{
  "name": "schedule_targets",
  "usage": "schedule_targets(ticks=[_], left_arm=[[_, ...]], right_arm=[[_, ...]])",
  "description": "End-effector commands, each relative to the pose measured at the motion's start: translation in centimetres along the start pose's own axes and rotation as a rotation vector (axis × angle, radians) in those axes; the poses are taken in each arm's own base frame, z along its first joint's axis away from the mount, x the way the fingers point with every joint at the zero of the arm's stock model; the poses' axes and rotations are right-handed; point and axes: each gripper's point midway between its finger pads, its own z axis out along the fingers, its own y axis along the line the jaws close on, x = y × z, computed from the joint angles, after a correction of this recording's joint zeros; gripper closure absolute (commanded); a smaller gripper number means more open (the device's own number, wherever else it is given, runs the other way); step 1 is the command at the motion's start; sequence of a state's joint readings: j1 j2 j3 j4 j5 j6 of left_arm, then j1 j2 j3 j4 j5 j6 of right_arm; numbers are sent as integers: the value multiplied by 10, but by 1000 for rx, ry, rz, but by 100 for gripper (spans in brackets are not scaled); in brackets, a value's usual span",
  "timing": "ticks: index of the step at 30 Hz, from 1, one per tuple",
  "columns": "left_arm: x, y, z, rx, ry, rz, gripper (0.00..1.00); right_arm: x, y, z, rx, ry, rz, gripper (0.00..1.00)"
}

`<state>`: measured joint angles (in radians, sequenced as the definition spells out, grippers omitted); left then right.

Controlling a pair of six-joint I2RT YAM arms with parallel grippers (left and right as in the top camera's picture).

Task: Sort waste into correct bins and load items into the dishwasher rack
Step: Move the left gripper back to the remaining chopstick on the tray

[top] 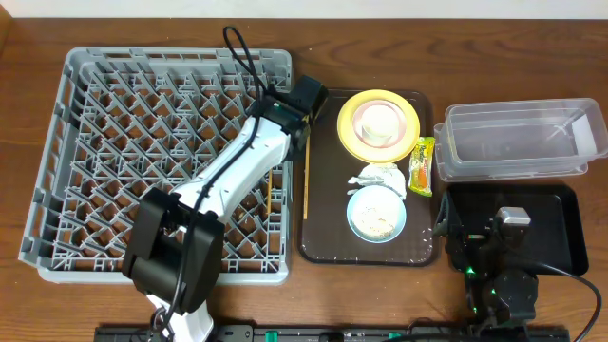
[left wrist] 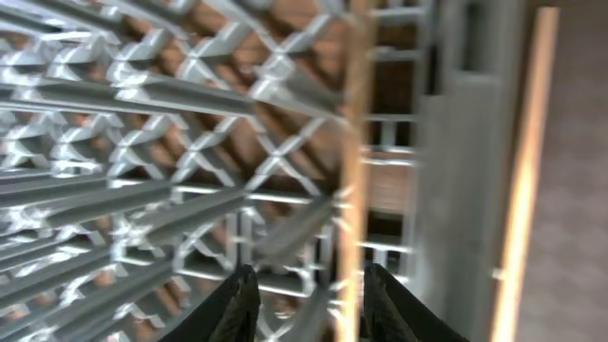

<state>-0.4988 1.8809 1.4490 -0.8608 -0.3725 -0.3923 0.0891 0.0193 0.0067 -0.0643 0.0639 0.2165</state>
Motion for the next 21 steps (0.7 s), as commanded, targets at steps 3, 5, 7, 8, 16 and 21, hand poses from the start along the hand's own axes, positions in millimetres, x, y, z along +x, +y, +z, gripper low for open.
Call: schedule_targets(ticks=[3, 5, 7, 8, 16, 21], left_arm=[[-37, 17, -61, 56, -160, -78, 66], [-36, 6, -83, 172, -177, -87, 69], [-32, -7, -104, 290, -178, -82, 76], [-30, -11, -110, 325, -175, -77, 81], [6, -55, -106, 421, -69, 14, 94], [28, -87, -79, 395, 5, 98, 94]], right_arm=[[0, -3, 0, 16, 0, -4, 1], [1, -3, 0, 16, 0, -4, 1], [0, -3, 0, 16, 0, -4, 1], [1, -3, 0, 16, 0, -4, 1], [1, -3, 0, 16, 0, -4, 1], [1, -3, 0, 16, 0, -4, 1]])
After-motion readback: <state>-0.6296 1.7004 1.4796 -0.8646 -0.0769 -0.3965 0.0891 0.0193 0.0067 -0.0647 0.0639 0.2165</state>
